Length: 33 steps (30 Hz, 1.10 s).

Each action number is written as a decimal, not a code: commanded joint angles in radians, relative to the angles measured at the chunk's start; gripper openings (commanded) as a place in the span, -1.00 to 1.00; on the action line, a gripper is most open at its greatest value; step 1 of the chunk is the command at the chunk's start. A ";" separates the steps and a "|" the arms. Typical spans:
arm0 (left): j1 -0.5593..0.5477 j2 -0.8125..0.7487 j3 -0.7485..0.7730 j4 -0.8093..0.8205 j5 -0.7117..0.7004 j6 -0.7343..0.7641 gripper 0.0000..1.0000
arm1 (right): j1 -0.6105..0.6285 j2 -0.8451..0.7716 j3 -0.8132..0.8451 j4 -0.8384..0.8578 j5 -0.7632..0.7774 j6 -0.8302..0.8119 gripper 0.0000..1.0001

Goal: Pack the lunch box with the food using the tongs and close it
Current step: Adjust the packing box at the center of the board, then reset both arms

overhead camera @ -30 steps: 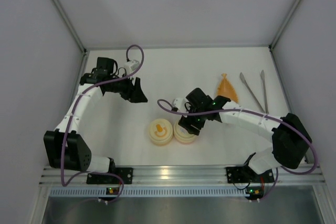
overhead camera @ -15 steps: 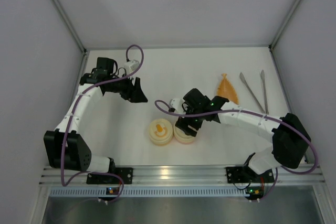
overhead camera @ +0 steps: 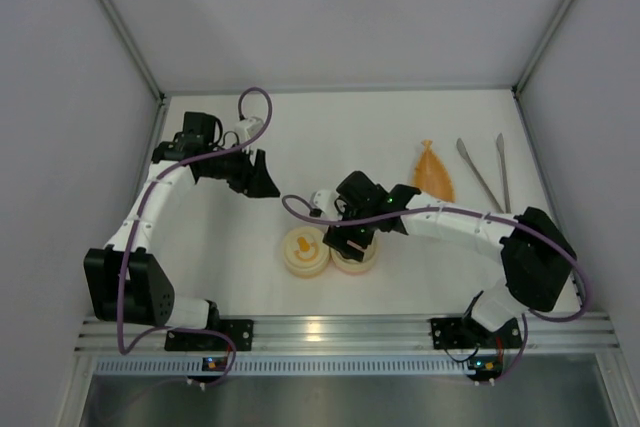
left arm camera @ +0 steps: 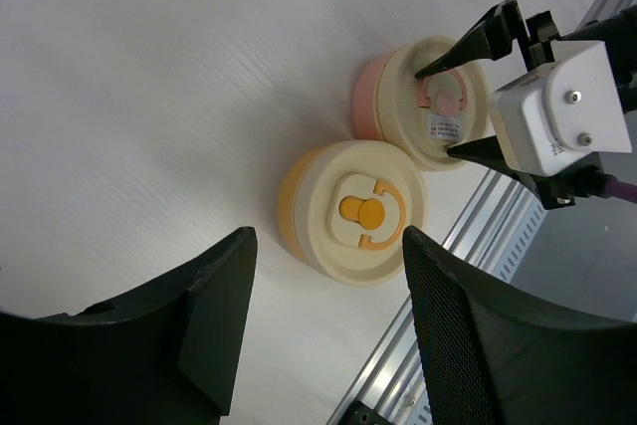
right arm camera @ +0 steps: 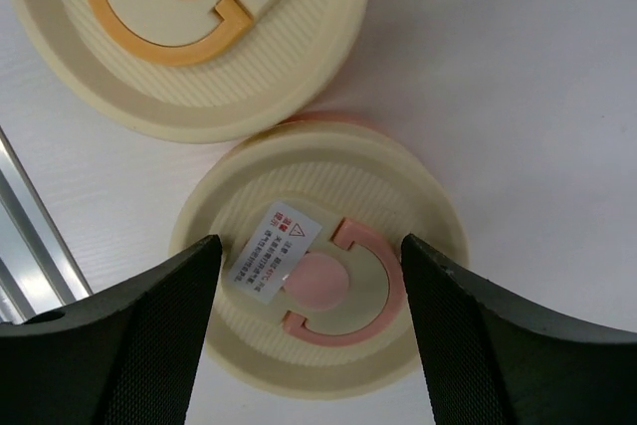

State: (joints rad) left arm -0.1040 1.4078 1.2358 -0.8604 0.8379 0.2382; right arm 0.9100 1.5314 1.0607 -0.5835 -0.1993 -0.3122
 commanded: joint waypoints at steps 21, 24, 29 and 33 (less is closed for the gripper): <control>0.021 -0.030 -0.018 0.006 0.026 0.032 0.33 | 0.043 -0.122 -0.133 0.160 0.064 0.013 0.53; 0.023 -0.036 -0.012 0.001 0.026 0.036 0.33 | 0.027 -0.172 -0.085 0.140 0.063 0.013 0.54; 0.021 -0.055 -0.013 -0.003 0.007 0.038 0.53 | -0.026 -0.252 0.007 0.082 0.034 0.022 0.56; 0.021 -0.073 -0.019 0.017 -0.054 0.006 0.96 | -0.187 -0.278 0.044 0.065 -0.037 0.067 0.79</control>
State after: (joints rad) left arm -0.0875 1.3815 1.2182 -0.8616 0.8124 0.2562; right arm 0.8299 1.2953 1.0527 -0.4797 -0.1860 -0.2810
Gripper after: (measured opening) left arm 0.975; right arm 0.858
